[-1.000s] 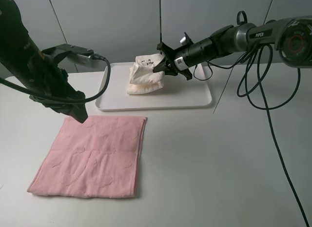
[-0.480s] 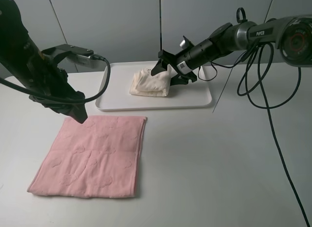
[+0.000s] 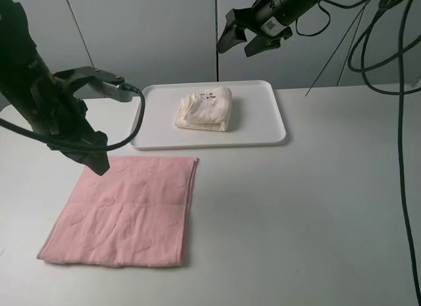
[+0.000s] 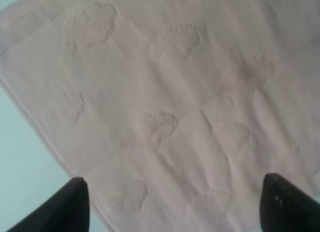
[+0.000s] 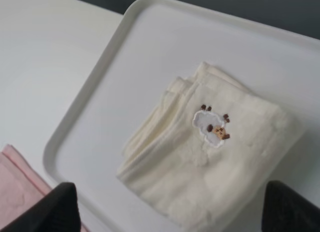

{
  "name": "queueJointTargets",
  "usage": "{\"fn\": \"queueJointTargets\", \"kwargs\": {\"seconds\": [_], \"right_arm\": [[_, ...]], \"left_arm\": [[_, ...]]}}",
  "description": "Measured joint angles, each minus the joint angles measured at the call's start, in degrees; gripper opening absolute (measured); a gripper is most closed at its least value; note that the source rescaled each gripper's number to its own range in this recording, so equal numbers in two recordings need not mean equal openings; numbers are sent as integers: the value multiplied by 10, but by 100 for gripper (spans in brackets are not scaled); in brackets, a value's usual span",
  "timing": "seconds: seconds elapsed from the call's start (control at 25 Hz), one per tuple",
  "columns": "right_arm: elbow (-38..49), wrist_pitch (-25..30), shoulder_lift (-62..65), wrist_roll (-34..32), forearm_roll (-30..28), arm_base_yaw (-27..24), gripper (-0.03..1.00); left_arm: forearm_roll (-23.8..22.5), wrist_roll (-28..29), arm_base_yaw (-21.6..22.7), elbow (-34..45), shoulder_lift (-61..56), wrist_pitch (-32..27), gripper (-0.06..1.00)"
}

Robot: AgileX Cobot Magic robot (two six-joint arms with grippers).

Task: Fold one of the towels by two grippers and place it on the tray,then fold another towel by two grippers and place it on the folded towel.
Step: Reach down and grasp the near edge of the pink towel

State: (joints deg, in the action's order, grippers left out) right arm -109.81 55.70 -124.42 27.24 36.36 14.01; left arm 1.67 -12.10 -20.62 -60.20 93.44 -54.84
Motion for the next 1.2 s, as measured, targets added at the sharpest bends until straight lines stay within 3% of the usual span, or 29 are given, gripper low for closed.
{"fn": "queueJointTargets", "kwargs": {"seconds": [0.2,0.4,0.72,0.96,1.08,1.2], "right_arm": [[44,38,59,-9,-72,0,79],[187,-6,138,7,-83,0,79],[398,-65,285,63,-34,0,79],[491,-60,366,150,50,4,79],[500,-52,375,185,61,42,79],[502,-59,375,195,11,125,79]], "left_arm": [[-22,-3,0,0,-9,-30,89],[-29,-26,0,0,-63,-45,89],[-83,-59,0,6,-123,-102,89],[-103,-110,0,68,-147,-105,89],[-106,-146,0,100,-149,-102,89],[-110,-180,0,131,-149,-96,89]]}}
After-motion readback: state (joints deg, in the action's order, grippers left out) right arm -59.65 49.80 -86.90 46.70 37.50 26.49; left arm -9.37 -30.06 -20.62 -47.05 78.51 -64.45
